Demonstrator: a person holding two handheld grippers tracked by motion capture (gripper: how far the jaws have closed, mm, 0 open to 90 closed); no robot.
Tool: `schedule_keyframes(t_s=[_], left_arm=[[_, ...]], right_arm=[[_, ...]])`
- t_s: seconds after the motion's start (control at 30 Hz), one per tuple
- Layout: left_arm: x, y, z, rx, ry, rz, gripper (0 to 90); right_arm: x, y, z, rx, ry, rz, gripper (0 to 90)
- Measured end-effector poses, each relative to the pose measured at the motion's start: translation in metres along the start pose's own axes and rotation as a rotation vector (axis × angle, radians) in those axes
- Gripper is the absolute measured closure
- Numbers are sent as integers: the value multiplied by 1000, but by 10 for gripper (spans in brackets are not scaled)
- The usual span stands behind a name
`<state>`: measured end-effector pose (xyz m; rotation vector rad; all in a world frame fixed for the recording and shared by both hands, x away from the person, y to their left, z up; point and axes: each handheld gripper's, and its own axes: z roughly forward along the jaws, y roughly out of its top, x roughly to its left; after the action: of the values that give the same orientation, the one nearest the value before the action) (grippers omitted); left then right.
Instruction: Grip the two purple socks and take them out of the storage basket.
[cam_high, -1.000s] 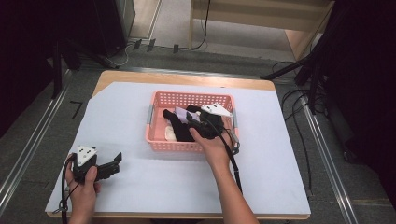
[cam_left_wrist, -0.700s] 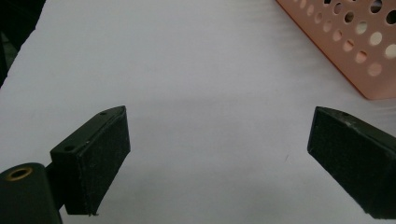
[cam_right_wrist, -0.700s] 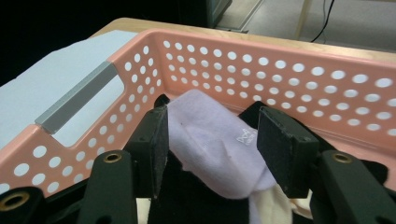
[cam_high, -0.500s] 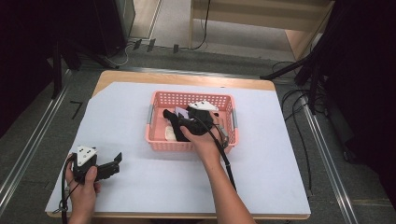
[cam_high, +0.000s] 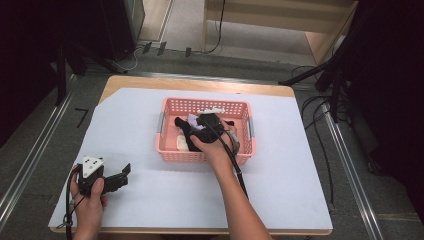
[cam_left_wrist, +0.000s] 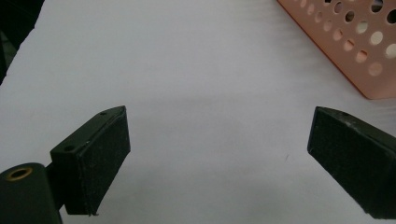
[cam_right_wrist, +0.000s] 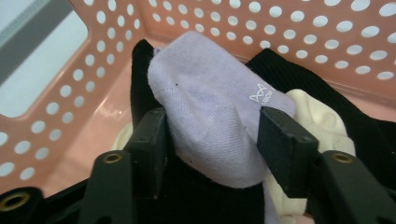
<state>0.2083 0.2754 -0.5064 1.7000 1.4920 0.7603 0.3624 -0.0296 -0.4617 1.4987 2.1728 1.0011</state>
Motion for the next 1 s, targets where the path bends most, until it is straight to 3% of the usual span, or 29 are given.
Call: schedule_keyframes(t_s=[0.13,0.23,0.37,0.47,0.6,1.0], left_arm=[[0,0,0,3,-2,0,64],[0,0,0,6,-2,-1,64],[0,0,0,8,-1,0,64],[0,0,0,7,-1,0,64],[0,0,0,7,1,0,64],[0,0,0,9,4,9,64]], right_arm=[[5,-2,0,2,-61,-64,703],[6,-5,-3,-33,-74,-100,768],[2,-6,-9,-88,-60,-79,781],[-8,-6,-20,-171,-19,-15,794],[-17,-10,-29,-245,-10,9,800],[-37,-15,-59,-419,13,-9,800]])
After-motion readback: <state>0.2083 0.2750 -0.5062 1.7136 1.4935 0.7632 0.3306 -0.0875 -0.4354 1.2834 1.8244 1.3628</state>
